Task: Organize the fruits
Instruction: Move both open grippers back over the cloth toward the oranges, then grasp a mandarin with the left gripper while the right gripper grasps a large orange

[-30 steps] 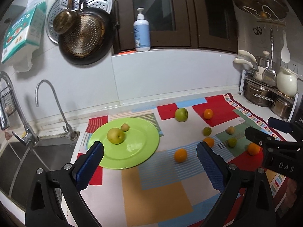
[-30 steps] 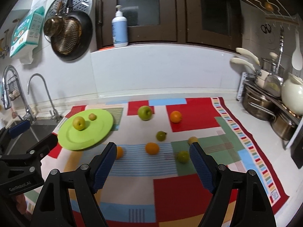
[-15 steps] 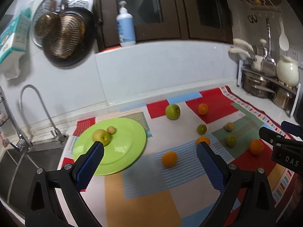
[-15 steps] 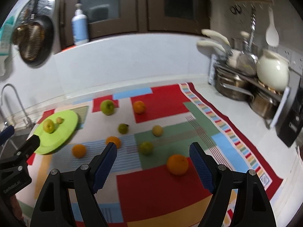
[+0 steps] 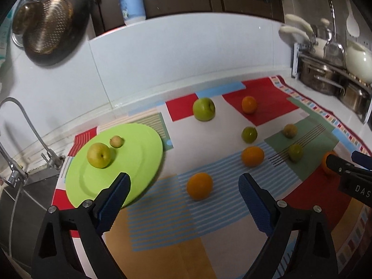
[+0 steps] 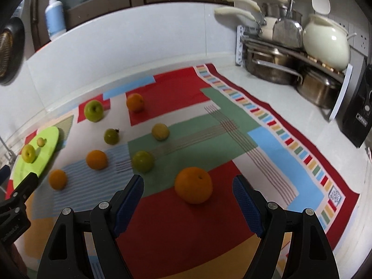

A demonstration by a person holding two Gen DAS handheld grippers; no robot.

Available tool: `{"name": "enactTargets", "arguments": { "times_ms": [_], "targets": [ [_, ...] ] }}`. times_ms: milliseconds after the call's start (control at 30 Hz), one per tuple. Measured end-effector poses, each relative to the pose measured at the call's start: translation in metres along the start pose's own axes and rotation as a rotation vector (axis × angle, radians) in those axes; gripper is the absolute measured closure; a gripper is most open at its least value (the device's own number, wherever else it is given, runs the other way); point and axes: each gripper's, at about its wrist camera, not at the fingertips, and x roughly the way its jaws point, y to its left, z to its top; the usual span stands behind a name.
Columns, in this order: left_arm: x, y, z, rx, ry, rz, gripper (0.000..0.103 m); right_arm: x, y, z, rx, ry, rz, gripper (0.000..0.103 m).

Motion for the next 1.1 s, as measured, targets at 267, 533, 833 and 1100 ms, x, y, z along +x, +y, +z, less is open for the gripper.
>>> {"name": "enactTargets", "arguments": {
  "times_ms": [267,533,833,1100],
  "targets": [
    [0.032,-0.005,-0.004,0.012,0.082,-0.039,0.03,0.026,-0.004,-0.004,0.02,0.059,-0.025,0.027],
    [0.053,-0.006,-0.004,-0.005,0.13,-0.074,0.057,0.043,-0.005,-0.001,0.027,0.092,-0.04,0.041],
    [0.062,-0.008,-0.006,0.004,0.153,-0.072,0.069,0.05,-0.002,-0.001,-0.002,0.104,-0.036,0.06],
    [0.046,-0.008,-0.004,0.007,0.126,-0.107,0.069,0.04,0.001,0.0,-0.023,0.081,-0.001,0.061]
  ]
}}
